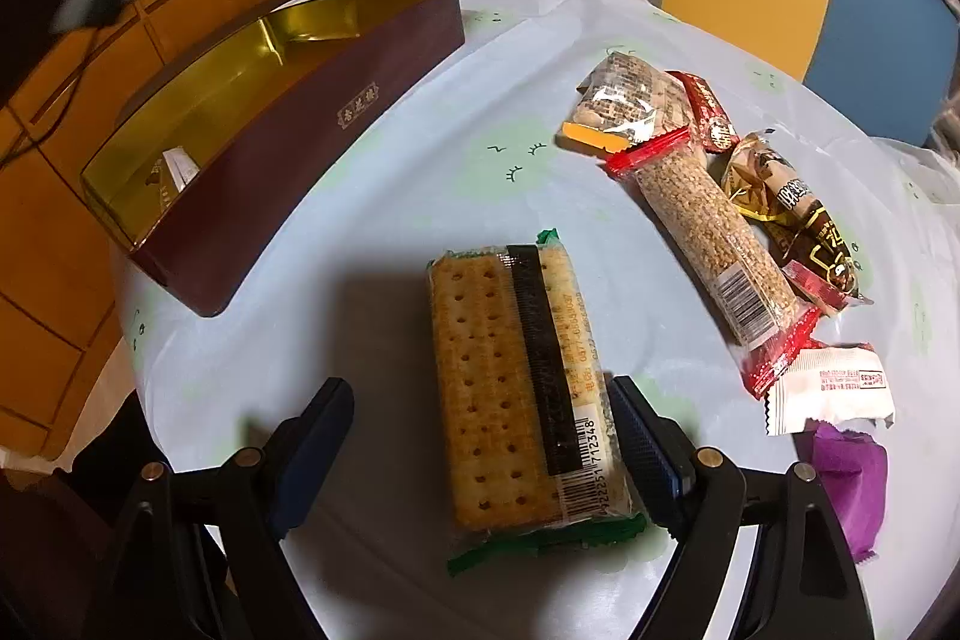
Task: Organize snacks
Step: 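Grasp the round pastry bag with the left tool and carry it over the tin, then lower the pastry bag into the tin beside the red packet and open the left tool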
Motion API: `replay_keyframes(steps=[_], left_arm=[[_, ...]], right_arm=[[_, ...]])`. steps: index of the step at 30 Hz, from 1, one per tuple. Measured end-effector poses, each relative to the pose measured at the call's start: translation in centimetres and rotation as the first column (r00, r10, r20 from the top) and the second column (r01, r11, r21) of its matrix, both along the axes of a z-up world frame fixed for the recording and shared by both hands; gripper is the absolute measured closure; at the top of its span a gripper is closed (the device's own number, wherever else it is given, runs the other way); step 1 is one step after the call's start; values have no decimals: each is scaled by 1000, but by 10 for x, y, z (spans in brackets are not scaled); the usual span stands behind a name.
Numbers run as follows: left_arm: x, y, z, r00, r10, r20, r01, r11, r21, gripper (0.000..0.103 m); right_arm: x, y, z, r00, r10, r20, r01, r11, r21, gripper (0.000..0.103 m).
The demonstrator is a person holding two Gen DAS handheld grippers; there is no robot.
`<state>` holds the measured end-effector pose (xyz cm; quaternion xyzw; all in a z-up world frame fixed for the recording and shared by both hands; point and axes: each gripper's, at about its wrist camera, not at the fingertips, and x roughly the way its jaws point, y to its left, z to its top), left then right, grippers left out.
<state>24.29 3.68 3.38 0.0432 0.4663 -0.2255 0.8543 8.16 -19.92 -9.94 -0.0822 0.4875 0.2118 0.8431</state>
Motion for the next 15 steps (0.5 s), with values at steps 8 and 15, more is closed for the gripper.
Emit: replay_keyframes(steps=[8,15], left_arm=[[-48,63,-35,966,252,-62,-254,966,-36,43],[-49,112,-84,854,470,-221,-492,869,-55,43]], right_arm=[[0,0,-1,999,-41,9,41,999,1,17],[1,6,-2,996,-92,16,92,996,-6,15]])
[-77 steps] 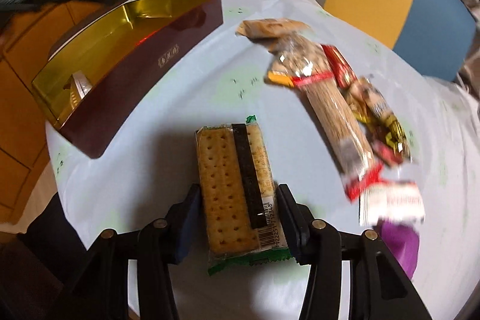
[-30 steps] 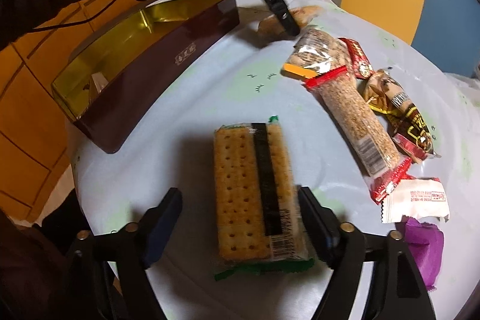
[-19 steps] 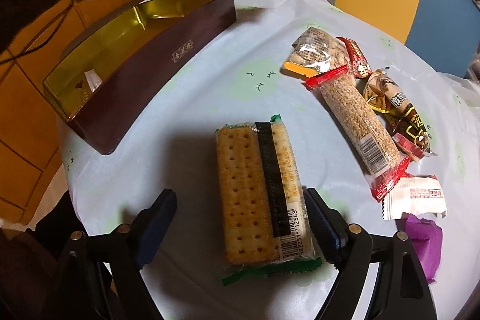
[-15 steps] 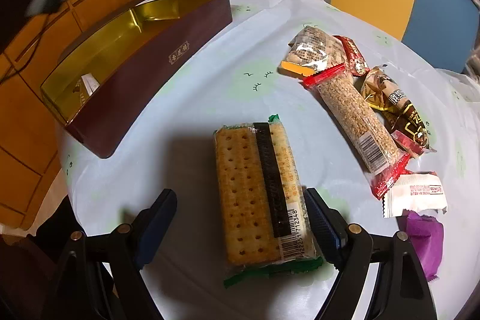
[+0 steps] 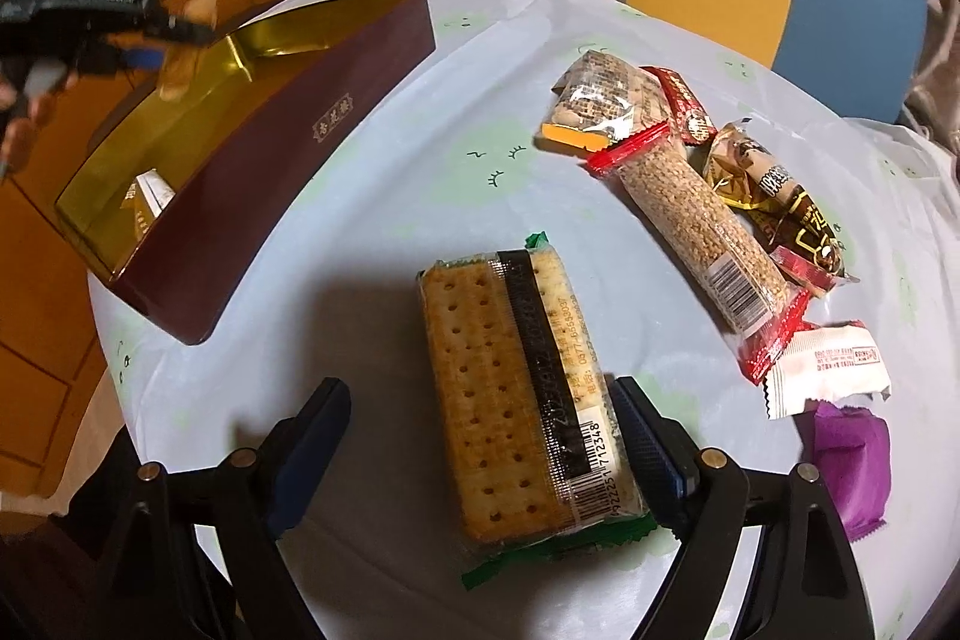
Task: Organize snacks
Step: 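Lower the pastry bag into the tin beside the red packet and open the left tool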
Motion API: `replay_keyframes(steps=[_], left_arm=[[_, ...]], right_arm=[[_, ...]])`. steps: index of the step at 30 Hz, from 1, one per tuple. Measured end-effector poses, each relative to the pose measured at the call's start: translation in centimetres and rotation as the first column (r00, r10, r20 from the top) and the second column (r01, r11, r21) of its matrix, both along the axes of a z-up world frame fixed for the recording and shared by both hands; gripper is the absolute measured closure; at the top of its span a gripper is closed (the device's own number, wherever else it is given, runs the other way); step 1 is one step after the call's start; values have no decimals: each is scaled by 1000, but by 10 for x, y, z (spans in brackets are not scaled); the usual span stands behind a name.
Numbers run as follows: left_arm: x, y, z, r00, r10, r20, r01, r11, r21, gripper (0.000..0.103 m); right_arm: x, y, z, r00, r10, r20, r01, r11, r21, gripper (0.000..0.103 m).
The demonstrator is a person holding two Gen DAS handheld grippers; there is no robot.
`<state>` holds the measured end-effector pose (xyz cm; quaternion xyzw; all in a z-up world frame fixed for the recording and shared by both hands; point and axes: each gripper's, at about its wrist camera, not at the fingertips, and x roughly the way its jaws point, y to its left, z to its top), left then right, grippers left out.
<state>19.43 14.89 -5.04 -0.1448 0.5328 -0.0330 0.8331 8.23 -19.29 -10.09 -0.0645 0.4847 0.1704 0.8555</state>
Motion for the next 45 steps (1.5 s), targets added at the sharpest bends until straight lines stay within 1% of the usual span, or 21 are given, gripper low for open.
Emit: replay_keyframes(steps=[5,8,11,14,19,21,23,24,25,27,29,30,33,34,36,41,45], left_arm=[[2,-2,-4,999,36,3,-36,999,-7,43],[0,-3,-6,998,56,2,-56,998,5,43],[-4,-2,-4,997,72,-1,-72,997,-9,43],[-5,-8,-3,999,51,4,-51,999,0,43],[-5,-14,2,999,35,25,-34,999,-25,43],[-2,-20,2,1000,18,23,-17,1000,-6,43],[5,-25,1,1000,0,10,0,1000,-16,42],[8,-28,1,1000,-6,9,7,999,-33,42],[11,-30,1,1000,-13,12,14,999,-42,39],[18,-36,4,999,-14,29,15,1000,-15,22],[20,-41,6,999,-14,46,13,1000,17,22],[19,-42,6,999,-15,49,15,1000,11,22],[6,-41,10,998,9,65,-9,1000,3,22],[0,-41,12,997,14,78,-15,1000,15,22],[-15,-44,16,995,21,95,-27,998,63,22],[-54,-52,20,990,-11,142,-3,996,94,22],[-75,-58,21,986,-39,162,20,993,115,22]], right_arm=[[-1,2,0,1000,-18,-4,18,1000,-6,15],[-1,2,0,1000,-25,-1,25,1000,-3,15],[-2,2,1,999,-33,2,33,999,-4,15],[-3,2,1,999,-38,8,38,999,0,15],[-5,0,1,999,-46,21,46,999,10,15],[-7,-1,2,999,-47,20,47,999,8,15],[-7,-1,2,999,-49,20,49,999,7,15],[-7,-1,2,999,-50,19,50,999,8,15],[-7,-1,2,998,-52,18,52,999,8,15],[-6,0,2,998,-53,19,53,999,6,15],[-6,1,1,998,-56,19,56,998,8,15],[-6,1,1,998,-56,20,56,998,8,14],[-7,1,1,998,-54,22,54,998,12,14],[-7,2,1,998,-53,22,53,999,13,14],[-7,1,1,998,-52,22,52,999,16,14],[-7,0,2,999,-48,20,47,999,24,14],[-6,-3,3,999,-38,1,38,999,36,14]])
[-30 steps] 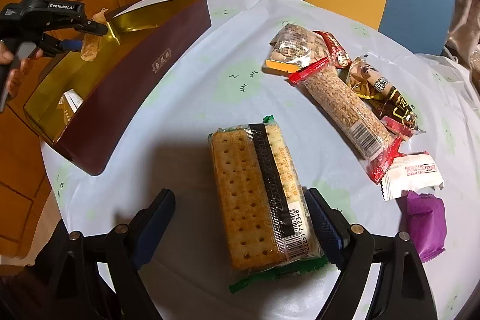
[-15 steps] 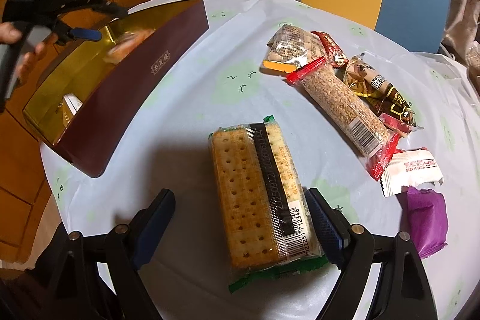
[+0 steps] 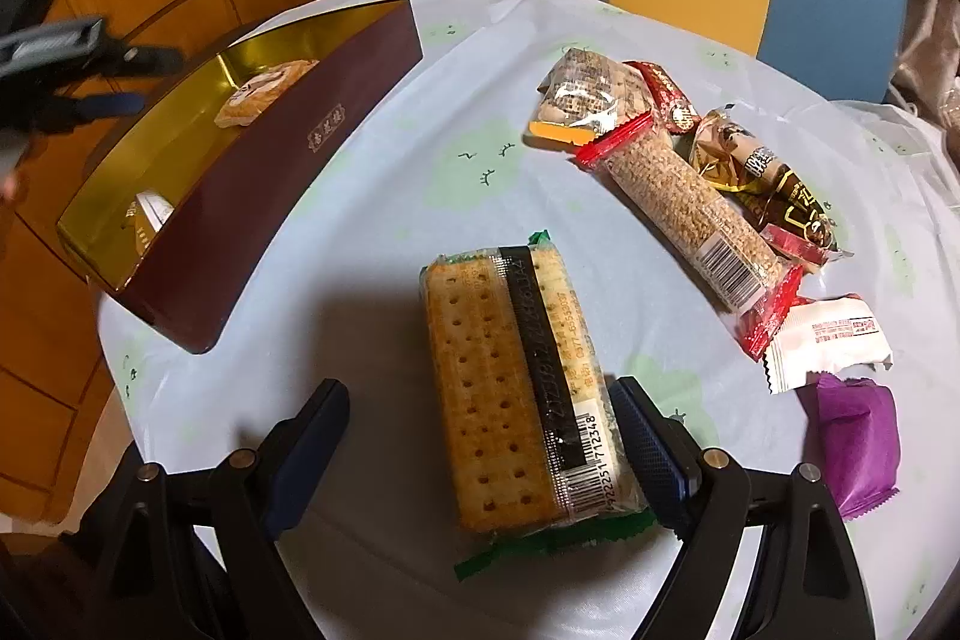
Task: Organize snacks
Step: 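Lower the pastry bag into the tin beside the red packet and open the left tool, then carry the striped cracker pack into the tin and open the right tool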
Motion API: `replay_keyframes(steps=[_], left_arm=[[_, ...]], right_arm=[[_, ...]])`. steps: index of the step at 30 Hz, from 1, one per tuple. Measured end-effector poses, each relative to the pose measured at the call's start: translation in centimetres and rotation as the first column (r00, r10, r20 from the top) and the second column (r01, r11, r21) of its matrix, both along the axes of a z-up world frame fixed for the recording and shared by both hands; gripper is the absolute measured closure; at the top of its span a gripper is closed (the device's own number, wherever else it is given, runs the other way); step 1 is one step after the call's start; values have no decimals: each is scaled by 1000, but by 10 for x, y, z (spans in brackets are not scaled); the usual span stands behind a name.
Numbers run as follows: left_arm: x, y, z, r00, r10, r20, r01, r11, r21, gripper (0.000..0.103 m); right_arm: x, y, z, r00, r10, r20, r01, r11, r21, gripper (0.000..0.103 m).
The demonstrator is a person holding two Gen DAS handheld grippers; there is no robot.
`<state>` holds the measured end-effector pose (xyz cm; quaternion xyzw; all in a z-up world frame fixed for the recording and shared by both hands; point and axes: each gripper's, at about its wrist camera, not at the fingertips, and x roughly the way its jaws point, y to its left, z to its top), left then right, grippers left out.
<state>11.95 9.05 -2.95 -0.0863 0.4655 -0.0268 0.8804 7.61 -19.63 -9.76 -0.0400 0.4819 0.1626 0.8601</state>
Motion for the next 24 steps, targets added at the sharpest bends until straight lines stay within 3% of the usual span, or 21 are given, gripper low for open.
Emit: replay_keyframes(steps=[5,13,24], left_arm=[[-21,-3,0,1000,-11,16,11,1000,7,22],[-44,4,-5,1000,4,7,-4,1000,-6,22],[-68,5,6,995,3,97,-11,996,84,22]], right_arm=[[1,-8,5,999,-12,-40,14,999,37,15],[0,-21,7,997,-70,-42,70,998,4,48],[0,-12,8,994,-97,-44,94,994,-51,51]])
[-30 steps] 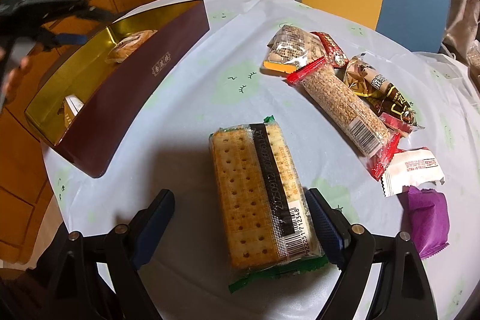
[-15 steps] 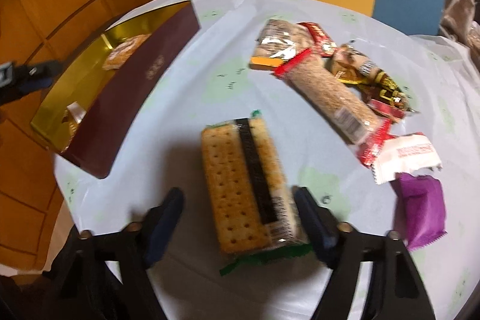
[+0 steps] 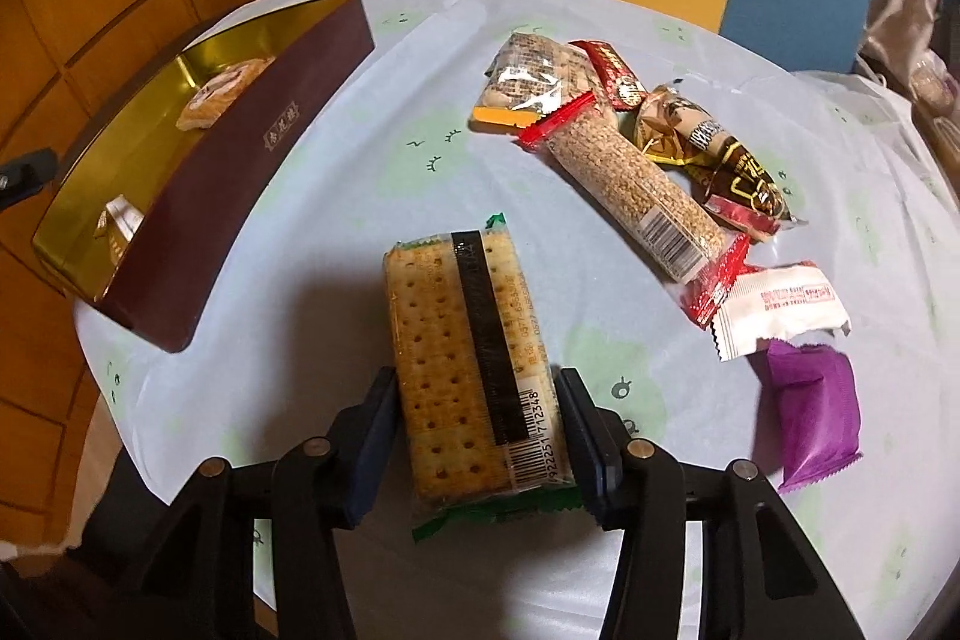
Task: Organize snacks
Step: 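Carry the striped cracker pack into the tin and open the right tool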
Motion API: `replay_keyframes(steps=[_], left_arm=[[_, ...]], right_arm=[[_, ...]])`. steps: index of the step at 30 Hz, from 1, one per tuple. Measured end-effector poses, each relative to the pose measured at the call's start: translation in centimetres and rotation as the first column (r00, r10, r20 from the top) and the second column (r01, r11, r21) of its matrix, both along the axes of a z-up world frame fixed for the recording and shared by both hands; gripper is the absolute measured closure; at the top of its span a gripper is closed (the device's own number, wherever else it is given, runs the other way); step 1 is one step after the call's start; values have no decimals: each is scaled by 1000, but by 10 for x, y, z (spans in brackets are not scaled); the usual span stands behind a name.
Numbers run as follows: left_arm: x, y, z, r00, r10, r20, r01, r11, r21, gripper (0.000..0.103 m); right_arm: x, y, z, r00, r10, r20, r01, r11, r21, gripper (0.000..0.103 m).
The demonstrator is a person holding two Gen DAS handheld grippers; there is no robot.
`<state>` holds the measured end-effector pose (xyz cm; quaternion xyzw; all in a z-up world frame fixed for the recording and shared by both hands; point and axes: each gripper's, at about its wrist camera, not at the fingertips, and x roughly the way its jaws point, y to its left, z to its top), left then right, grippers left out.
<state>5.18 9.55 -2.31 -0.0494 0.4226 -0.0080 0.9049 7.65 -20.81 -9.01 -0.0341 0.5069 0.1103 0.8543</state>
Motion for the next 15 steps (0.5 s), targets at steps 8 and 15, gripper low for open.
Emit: replay_keyframes(steps=[8,15], left_arm=[[-10,9,2,999,32,19,-32,999,7,22],[-11,16,4,998,61,28,-62,998,4,22]], right_arm=[[2,-1,7,999,-40,-33,43,995,95,53],[8,-12,11,994,-97,-55,107,973,204,53]])
